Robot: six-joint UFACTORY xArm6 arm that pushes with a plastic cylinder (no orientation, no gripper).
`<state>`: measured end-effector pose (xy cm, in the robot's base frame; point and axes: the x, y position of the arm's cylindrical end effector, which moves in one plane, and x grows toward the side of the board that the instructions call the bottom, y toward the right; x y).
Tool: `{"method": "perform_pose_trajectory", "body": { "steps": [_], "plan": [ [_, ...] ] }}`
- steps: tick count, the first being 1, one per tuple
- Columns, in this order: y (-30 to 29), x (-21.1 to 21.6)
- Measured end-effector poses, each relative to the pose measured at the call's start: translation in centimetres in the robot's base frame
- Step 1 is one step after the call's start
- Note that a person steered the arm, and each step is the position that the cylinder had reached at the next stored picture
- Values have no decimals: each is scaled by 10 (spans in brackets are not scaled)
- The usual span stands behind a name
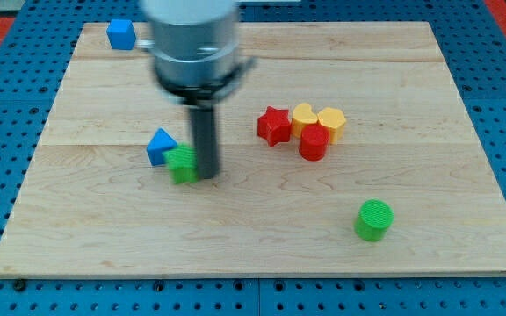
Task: Slide the green circle diagonally bottom left to the red circle
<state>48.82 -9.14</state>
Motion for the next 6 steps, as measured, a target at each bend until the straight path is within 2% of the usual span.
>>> {"method": "perform_pose_trajectory", "body": {
  "steps": [1,3,4,5,6],
  "plan": [
    [-14,6],
    [201,15],
    [308,38],
    [285,89],
    [170,85]
  ]
}}
